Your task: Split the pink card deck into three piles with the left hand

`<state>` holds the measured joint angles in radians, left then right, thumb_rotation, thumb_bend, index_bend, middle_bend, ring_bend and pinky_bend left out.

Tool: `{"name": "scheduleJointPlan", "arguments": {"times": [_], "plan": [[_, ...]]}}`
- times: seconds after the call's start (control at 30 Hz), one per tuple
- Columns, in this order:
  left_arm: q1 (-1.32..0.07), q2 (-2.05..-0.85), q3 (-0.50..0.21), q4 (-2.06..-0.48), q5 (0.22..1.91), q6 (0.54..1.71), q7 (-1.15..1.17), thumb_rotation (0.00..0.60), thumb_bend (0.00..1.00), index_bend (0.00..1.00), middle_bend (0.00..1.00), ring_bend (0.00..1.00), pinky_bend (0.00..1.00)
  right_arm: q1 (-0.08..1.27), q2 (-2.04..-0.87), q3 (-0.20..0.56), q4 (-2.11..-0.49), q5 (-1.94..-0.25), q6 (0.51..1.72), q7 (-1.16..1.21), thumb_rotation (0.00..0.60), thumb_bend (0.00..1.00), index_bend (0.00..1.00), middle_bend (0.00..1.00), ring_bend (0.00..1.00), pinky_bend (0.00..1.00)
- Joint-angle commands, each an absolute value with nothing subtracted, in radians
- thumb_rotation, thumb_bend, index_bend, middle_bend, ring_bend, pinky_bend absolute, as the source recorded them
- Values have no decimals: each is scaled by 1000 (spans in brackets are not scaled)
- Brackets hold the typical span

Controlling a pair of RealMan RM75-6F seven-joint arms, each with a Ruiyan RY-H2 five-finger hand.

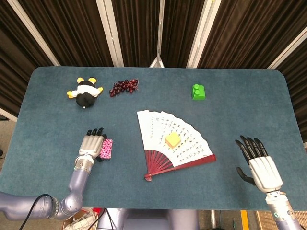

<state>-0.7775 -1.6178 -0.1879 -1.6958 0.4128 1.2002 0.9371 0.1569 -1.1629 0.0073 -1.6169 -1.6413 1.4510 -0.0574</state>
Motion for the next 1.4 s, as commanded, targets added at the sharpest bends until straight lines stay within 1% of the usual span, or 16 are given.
{"name": "scheduleJointPlan", "arguments": {"times": [0.03, 0.17, 0.27, 0.43, 0.67, 0.8, 0.83, 0.9, 1.03, 1.13, 1.23, 1.33, 1.4], "plan": [[-776, -1616, -184, -1696, 430, 1205, 921, 600, 364, 423, 0, 0, 20, 157, -1163, 7, -1617, -1641, 1451, -57, 600, 369, 0, 0, 0, 36], [-771, -1600, -187, -1716, 456, 1214, 893, 600, 369, 431, 0, 0, 20, 156, -1162, 7, -1616, -1641, 1452, -56, 600, 369, 0, 0, 0, 36], [-762, -1566, -192, -1760, 493, 1227, 862, 600, 369, 434, 0, 0, 21, 156, -1162, 7, -1616, -1641, 1452, -57, 600, 369, 0, 0, 0, 36], [-745, -1510, -165, -1828, 535, 1234, 843, 600, 369, 436, 0, 0, 20, 155, -1163, 7, -1617, -1641, 1453, -60, 600, 369, 0, 0, 0, 36], [-726, -1475, -121, -1897, 584, 1239, 822, 600, 369, 439, 0, 0, 20, 155, -1164, 8, -1618, -1640, 1453, -65, 600, 369, 0, 0, 0, 36], [-706, -1454, -59, -1957, 650, 1245, 821, 600, 369, 439, 0, 0, 20, 155, -1164, 8, -1617, -1640, 1454, -64, 600, 369, 0, 0, 0, 36], [-698, -1449, -38, -1975, 674, 1248, 820, 600, 369, 438, 0, 0, 20, 154, -1164, 8, -1617, -1640, 1454, -64, 600, 369, 0, 0, 0, 36], [-678, -1439, 30, -2037, 742, 1251, 832, 600, 369, 437, 0, 0, 20, 154, -1165, 8, -1616, -1642, 1456, -66, 600, 369, 0, 0, 0, 36], [-657, -1437, 93, -2070, 800, 1260, 846, 600, 369, 429, 0, 0, 20, 154, -1166, 9, -1616, -1640, 1456, -66, 600, 368, 0, 0, 0, 36], [-649, -1438, 119, -2081, 810, 1263, 860, 600, 368, 404, 0, 0, 18, 153, -1165, 9, -1617, -1638, 1455, -66, 600, 369, 0, 0, 0, 36], [-644, -1441, 132, -2084, 812, 1269, 872, 600, 335, 336, 0, 0, 6, 154, -1164, 10, -1619, -1638, 1455, -66, 600, 369, 0, 0, 0, 36], [-638, -1443, 135, -2076, 813, 1277, 876, 600, 252, 252, 0, 0, 1, 154, -1164, 10, -1620, -1638, 1455, -67, 600, 369, 0, 0, 0, 36], [-636, -1442, 132, -2072, 808, 1281, 876, 600, 172, 159, 0, 0, 0, 154, -1165, 10, -1619, -1638, 1455, -69, 600, 369, 0, 0, 0, 36]]}}
